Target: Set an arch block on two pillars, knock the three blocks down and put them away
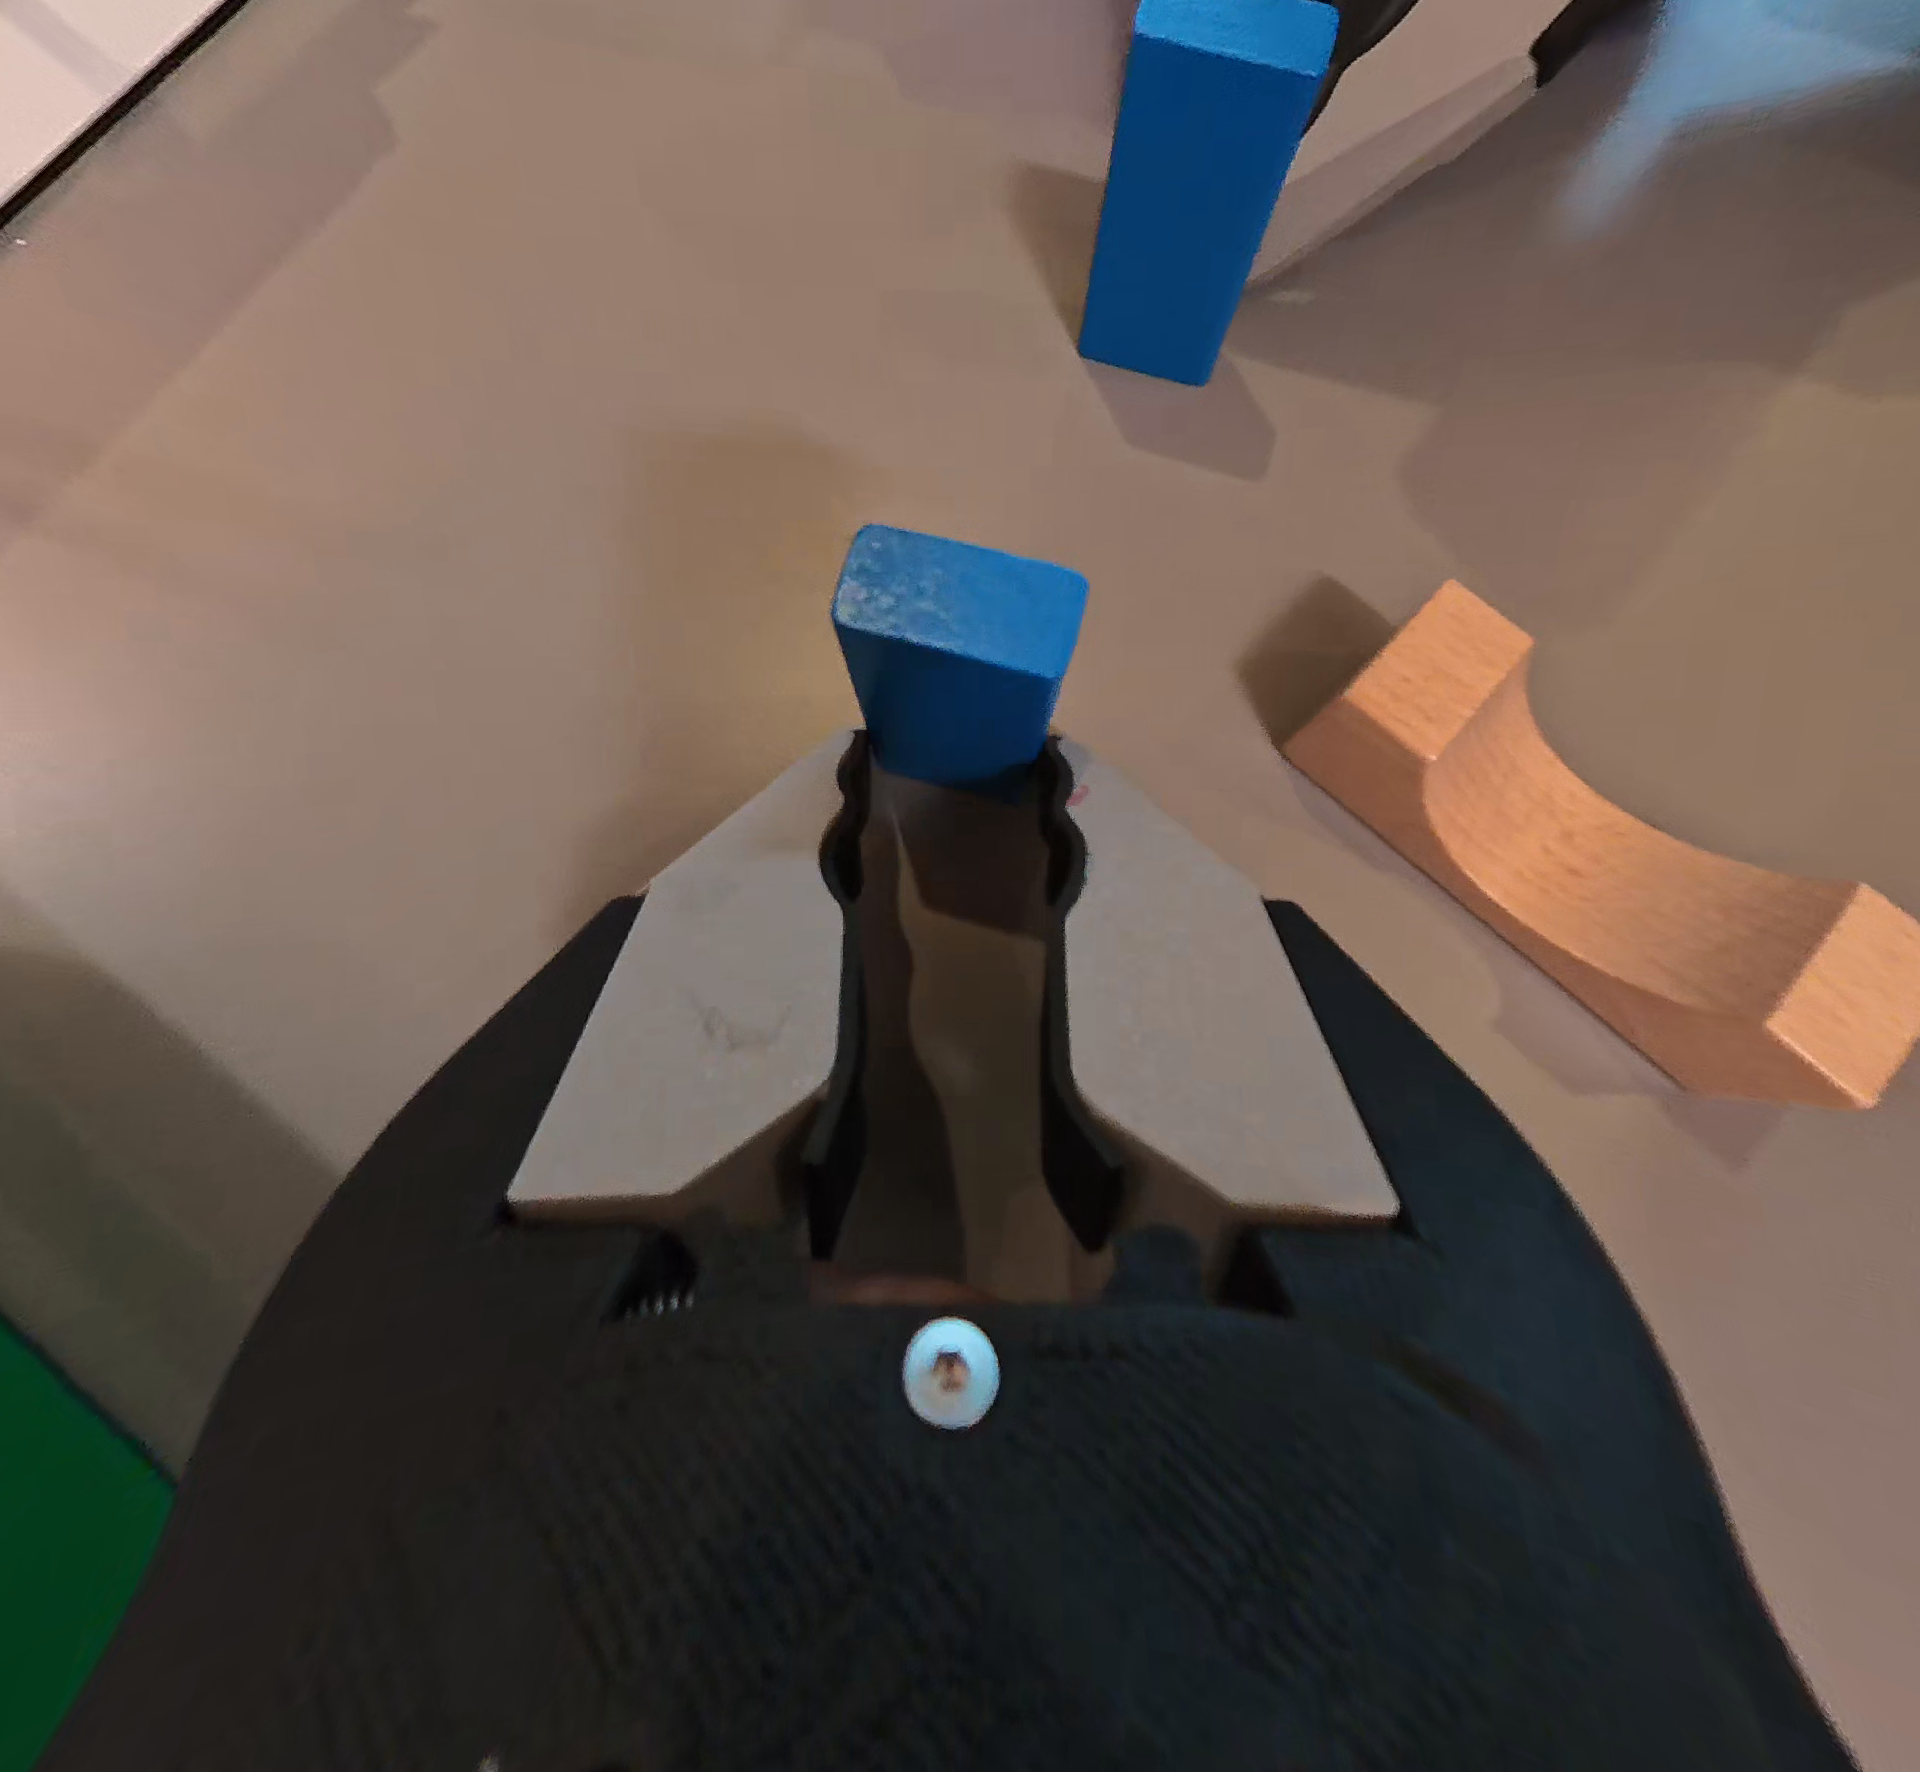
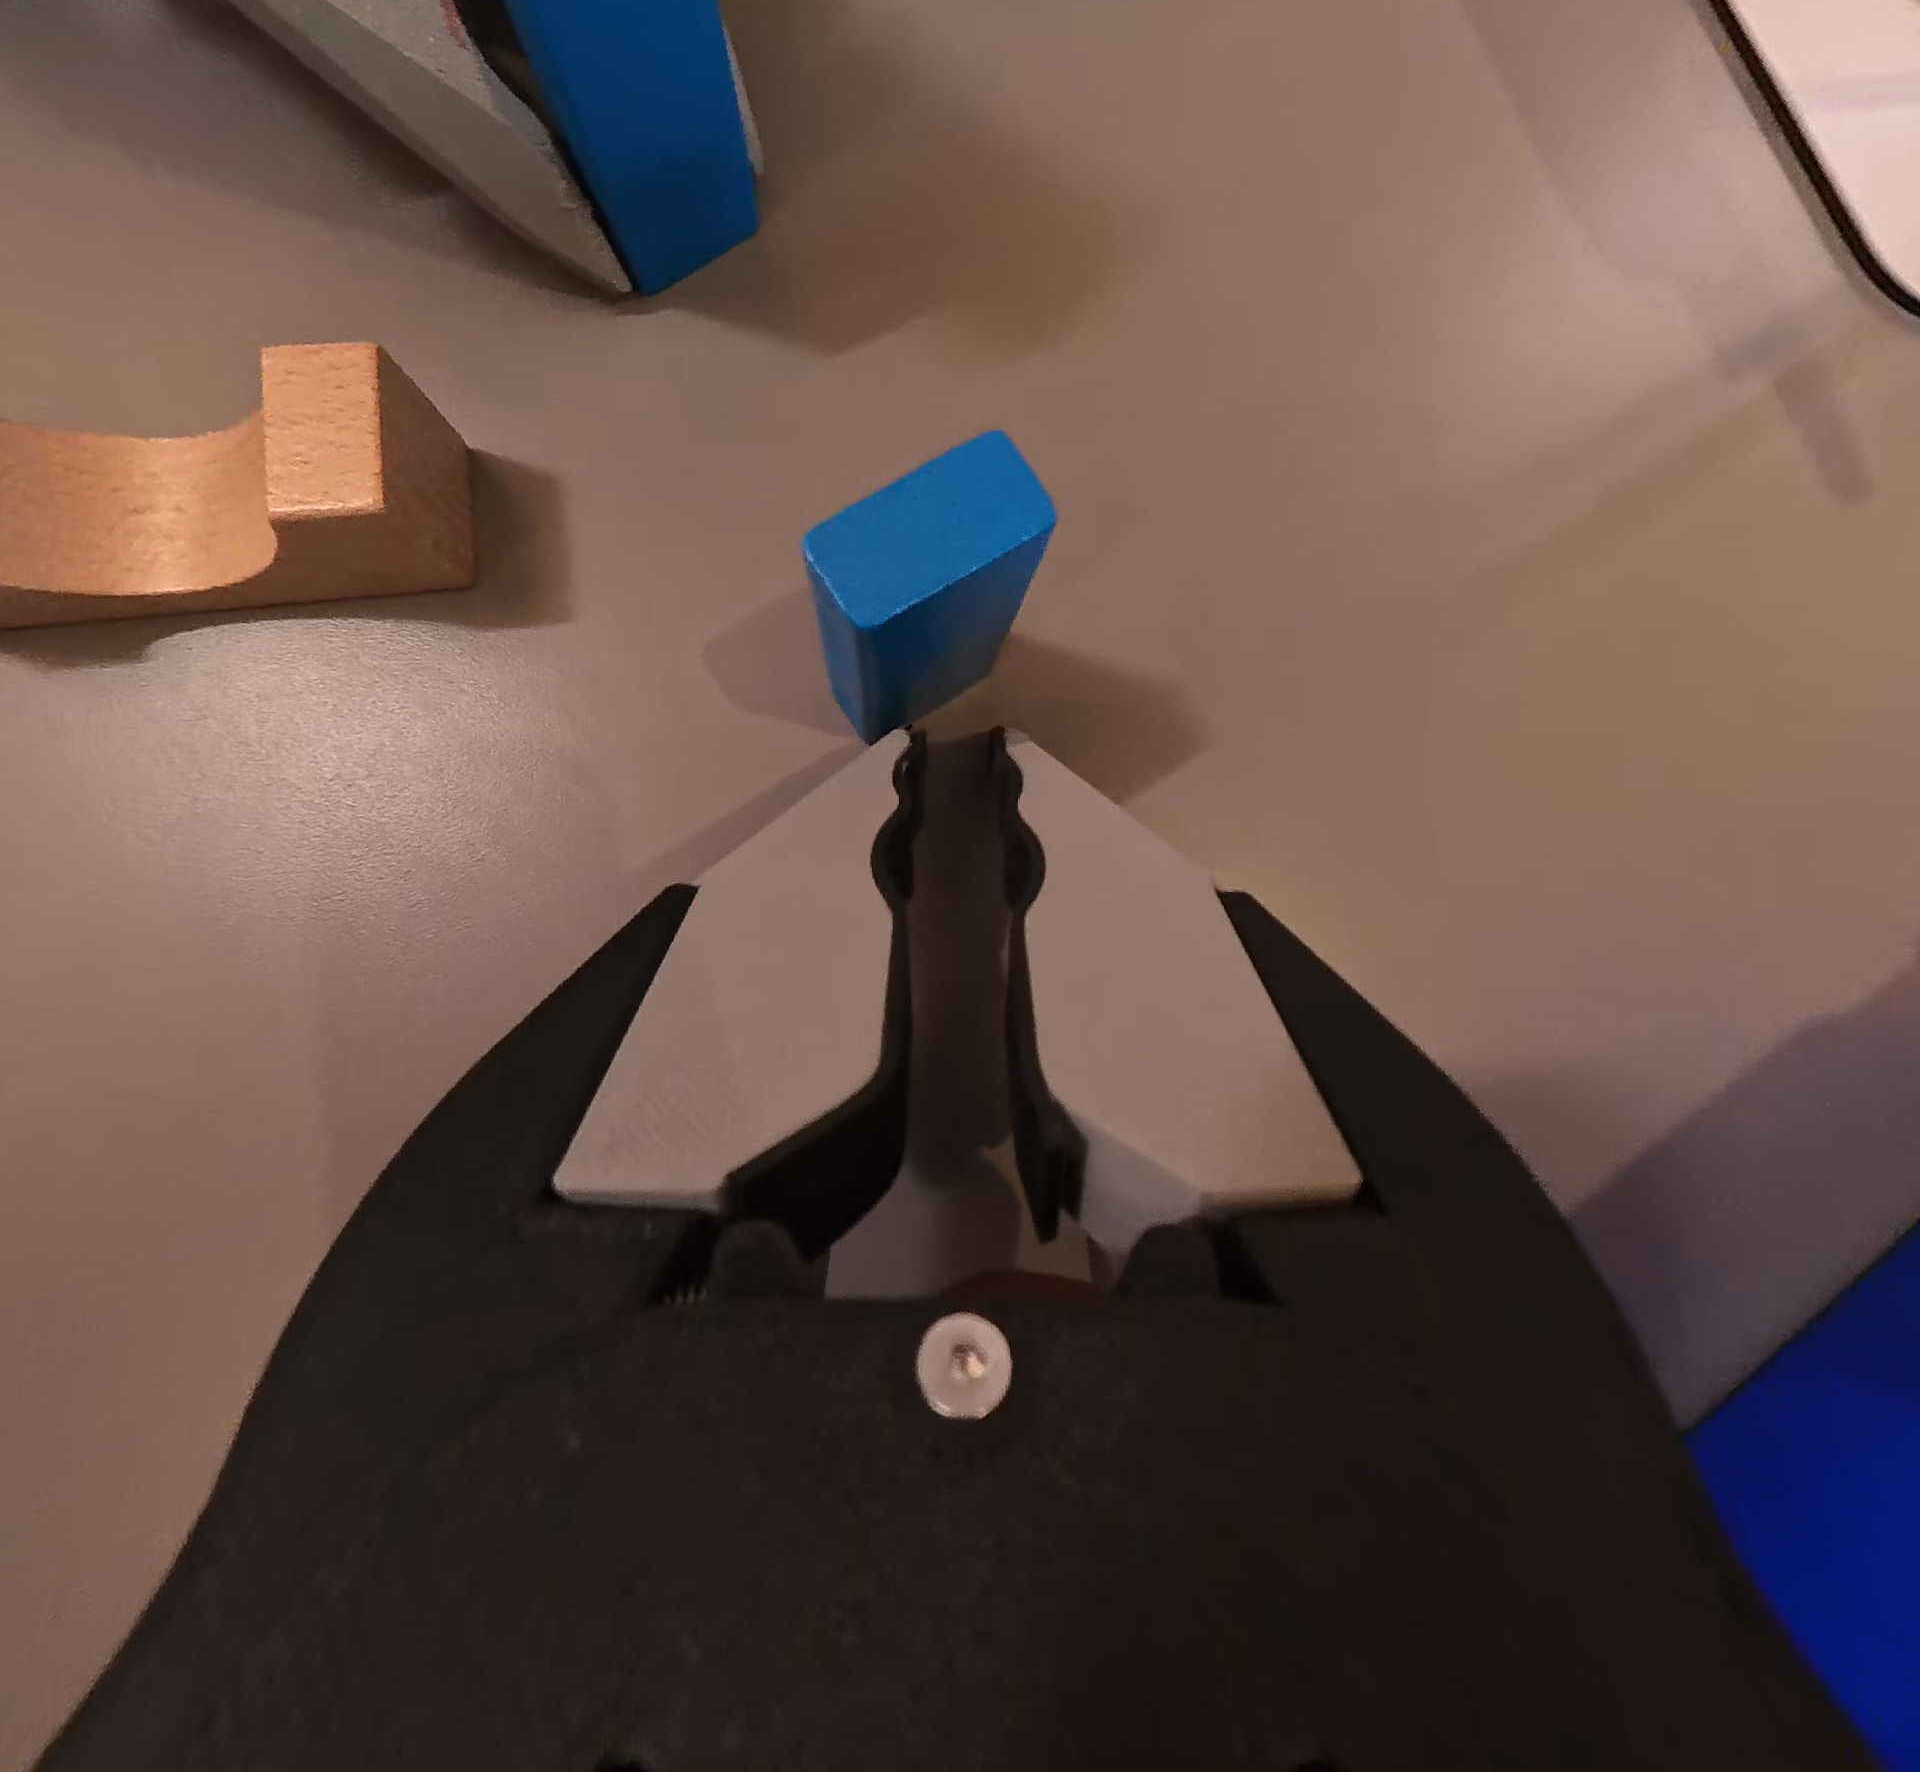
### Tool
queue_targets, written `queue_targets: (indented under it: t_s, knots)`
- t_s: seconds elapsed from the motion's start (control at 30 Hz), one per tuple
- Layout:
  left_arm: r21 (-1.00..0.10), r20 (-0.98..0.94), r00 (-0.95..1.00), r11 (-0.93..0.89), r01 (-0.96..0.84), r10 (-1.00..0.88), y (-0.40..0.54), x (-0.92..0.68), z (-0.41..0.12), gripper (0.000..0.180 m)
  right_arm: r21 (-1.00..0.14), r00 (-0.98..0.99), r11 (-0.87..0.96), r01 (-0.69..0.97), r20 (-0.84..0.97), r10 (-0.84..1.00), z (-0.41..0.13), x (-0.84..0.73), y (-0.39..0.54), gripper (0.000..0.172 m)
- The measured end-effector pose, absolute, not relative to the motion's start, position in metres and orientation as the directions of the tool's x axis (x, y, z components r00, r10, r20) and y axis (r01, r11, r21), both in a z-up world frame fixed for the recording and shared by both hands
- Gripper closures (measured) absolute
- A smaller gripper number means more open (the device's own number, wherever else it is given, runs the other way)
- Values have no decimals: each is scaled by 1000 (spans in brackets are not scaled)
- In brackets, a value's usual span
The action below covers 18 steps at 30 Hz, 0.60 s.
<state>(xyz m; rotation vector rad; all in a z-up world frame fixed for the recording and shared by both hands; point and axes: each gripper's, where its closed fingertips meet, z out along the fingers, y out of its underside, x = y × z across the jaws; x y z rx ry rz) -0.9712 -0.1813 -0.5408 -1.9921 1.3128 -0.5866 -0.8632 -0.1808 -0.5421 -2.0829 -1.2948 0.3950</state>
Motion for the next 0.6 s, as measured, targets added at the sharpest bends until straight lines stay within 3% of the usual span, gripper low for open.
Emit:
queue_targets:
  t_s: [0.6]
  knots:
    - [-739, -10, 322, -210, -640, -947, -173, -966, -541, 150, -659, 491, -340, 671, 52, 869, -542, -859, -179, 153]
